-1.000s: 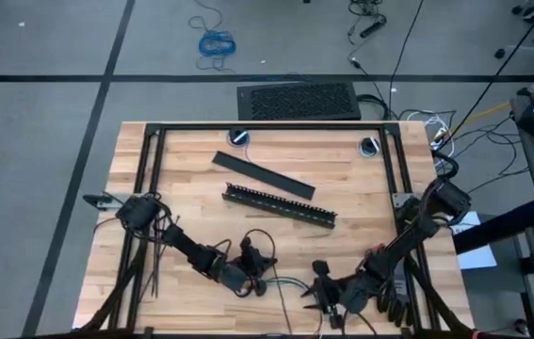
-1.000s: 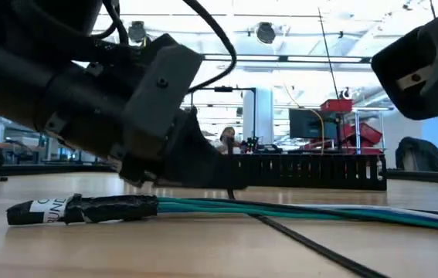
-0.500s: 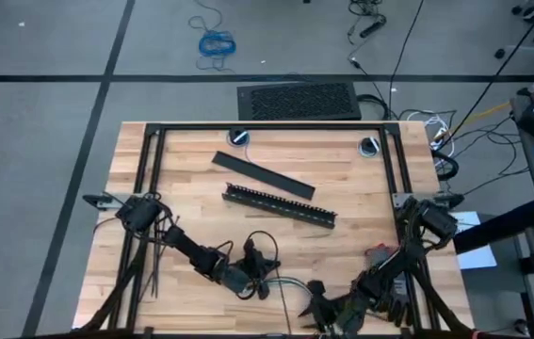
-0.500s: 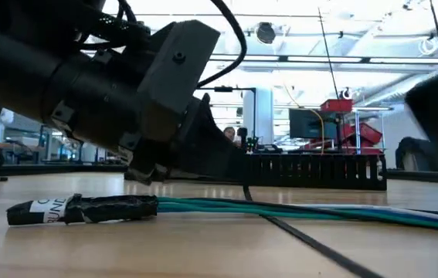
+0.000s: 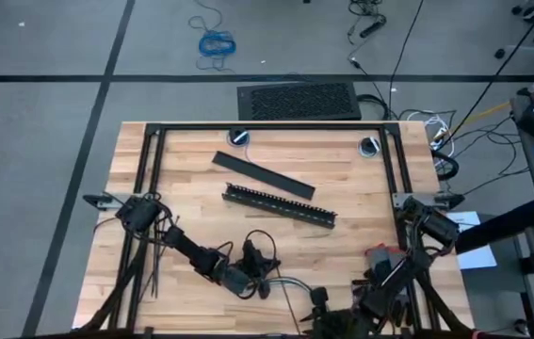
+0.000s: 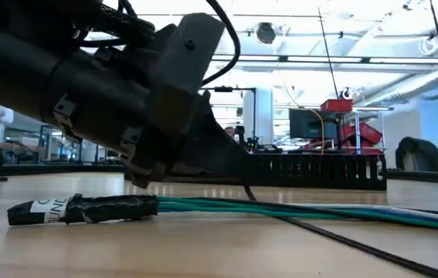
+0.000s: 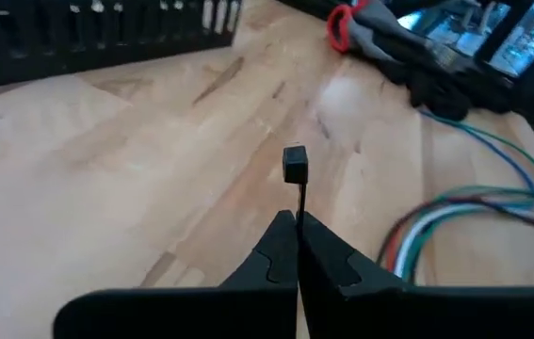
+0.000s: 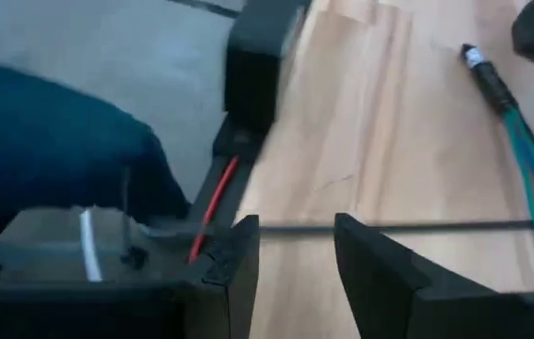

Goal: Ziptie cables
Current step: Wrap the cable wires with the black zip tie

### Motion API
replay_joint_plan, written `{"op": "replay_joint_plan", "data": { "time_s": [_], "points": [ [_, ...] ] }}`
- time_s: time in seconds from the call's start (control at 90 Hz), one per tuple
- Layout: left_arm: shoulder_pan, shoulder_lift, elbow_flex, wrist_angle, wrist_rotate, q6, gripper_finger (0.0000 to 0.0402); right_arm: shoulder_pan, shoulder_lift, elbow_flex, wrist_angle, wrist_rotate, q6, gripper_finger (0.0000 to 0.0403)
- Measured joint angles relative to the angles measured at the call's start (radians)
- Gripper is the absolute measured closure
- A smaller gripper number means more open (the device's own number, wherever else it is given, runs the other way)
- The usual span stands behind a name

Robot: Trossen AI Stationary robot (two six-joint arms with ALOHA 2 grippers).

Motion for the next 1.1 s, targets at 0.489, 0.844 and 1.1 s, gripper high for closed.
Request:
{"op": "replay_joint_plan", "data": {
  "time_s": [0.489, 0.844, 1.1],
  "points": [
    [0.006, 0.0, 0.0, 0.007, -0.016, -0.027, 0.0402, 0.017, 0.084, 0.0, 0.172, 0.018, -0.104, 0.0273],
    [0.002, 0.0, 0.0, 0.008, -0.036, -0.05, 0.0402, 0.023, 0.085, 0.0, 0.161, 0.056, -0.143, 0.0273],
    [0.0, -0.001, -0.001, 0.052, 0.047, 0.078, 0.0402, 0.037, 0.085, 0.002, 0.217, 0.017, -0.119, 0.0273]
  ]
}}
